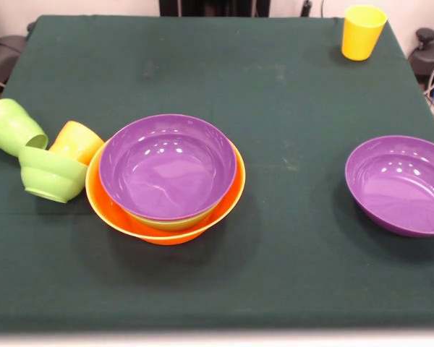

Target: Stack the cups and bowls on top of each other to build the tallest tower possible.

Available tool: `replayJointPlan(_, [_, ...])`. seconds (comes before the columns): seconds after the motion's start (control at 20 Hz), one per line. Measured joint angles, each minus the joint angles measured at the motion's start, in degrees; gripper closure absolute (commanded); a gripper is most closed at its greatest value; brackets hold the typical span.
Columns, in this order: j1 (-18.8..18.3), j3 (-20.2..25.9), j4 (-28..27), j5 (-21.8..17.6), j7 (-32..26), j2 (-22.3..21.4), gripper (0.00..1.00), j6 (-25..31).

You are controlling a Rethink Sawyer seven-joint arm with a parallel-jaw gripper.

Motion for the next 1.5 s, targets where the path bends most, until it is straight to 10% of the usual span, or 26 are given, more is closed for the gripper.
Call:
replayJointPlan(0.85, [10.3, -3.4, 0.2, 8.3, 0.0, 11.3, 1.0, -1.1])
replayJointPlan(1.5, [11.3, -5.2, -1.5, 12.6, 0.0, 22.6, 1.0, -8.7])
